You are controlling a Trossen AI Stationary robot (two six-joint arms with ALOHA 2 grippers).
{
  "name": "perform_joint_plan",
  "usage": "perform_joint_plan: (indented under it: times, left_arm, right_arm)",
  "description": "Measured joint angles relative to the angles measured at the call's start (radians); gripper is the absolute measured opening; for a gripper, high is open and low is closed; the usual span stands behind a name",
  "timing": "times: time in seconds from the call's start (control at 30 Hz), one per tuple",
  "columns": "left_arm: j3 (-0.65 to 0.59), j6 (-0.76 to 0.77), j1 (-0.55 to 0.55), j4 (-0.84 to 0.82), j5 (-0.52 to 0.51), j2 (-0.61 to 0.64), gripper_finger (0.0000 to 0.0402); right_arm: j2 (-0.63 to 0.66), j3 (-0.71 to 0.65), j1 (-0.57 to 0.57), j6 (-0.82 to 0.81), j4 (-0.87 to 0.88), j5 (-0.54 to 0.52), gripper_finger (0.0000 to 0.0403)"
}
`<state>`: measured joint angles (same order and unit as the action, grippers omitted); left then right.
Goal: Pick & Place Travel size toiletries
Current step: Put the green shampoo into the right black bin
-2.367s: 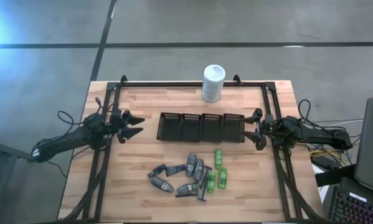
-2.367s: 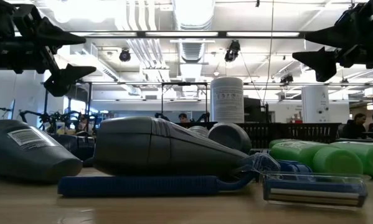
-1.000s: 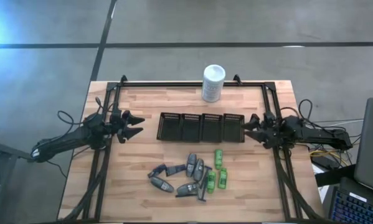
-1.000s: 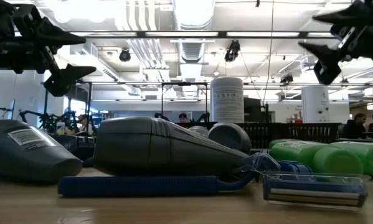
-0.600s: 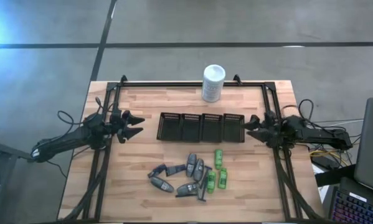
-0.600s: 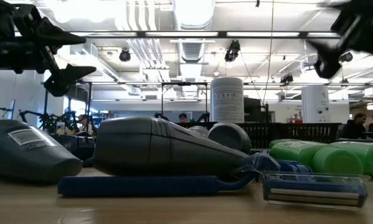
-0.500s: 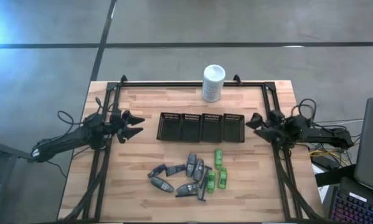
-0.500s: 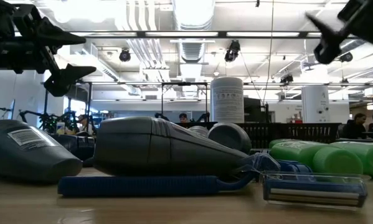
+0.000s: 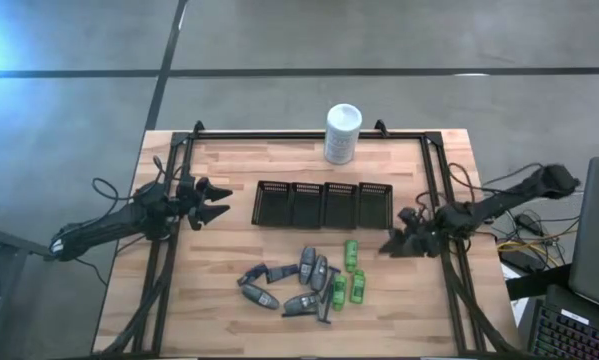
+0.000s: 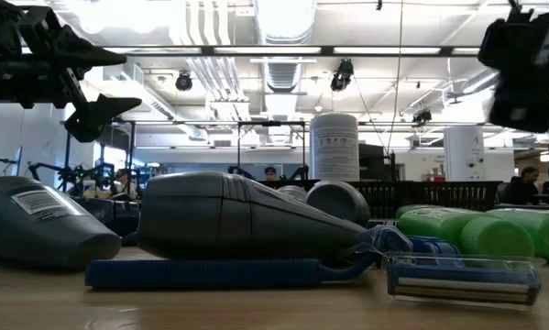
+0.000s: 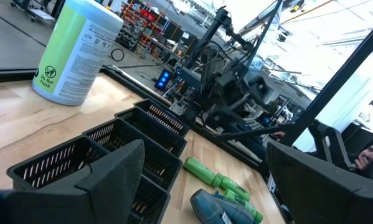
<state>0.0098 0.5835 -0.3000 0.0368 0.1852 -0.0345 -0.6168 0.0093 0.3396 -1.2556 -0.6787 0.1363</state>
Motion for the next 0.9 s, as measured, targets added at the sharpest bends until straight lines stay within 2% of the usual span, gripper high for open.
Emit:
perform_joint_plan:
  times: [0.13, 0.2, 0.33, 0.43, 0.53, 0.63, 0.73, 0.9]
  left_arm:
    - [0.000, 0.000, 0.000, 0.000, 0.000, 0.000, 0.0342]
    - [0.000, 0.000, 0.000, 0.000, 0.000, 0.000, 0.0342]
    - [0.000, 0.000, 0.000, 0.000, 0.000, 0.000, 0.0342]
    - [0.000, 0.000, 0.000, 0.000, 0.000, 0.000, 0.0342]
    - [0.000, 0.000, 0.000, 0.000, 0.000, 0.000, 0.0342]
    - [0.000, 0.000, 0.000, 0.000, 0.000, 0.000, 0.0342]
    - [0.000, 0.000, 0.000, 0.000, 0.000, 0.000, 0.0342]
    - [0.000, 0.000, 0.000, 0.000, 0.000, 0.000, 0.0342]
  right_arm:
    - [-0.090, 0.000, 0.038, -0.151, -0.104, -0.012, 0.0328]
    - [-0.120, 0.001, 0.050, -0.183, -0.132, -0.067, 0.0333]
    - [-0.182, 0.028, 0.057, -0.181, -0.128, -0.191, 0.0341]
    - [-0.240, 0.074, 0.070, -0.267, -0.081, -0.208, 0.0342]
    - [-0.314, 0.159, 0.099, -0.382, 0.082, -0.154, 0.0333]
    - [-0.401, 0.269, 0.126, -0.501, 0.355, -0.081, 0.0322]
    - [-0.494, 0.381, 0.143, -0.587, 0.611, -0.056, 0.0313]
    - [-0.659, 0.547, 0.142, -0.683, 0.807, -0.057, 0.0310]
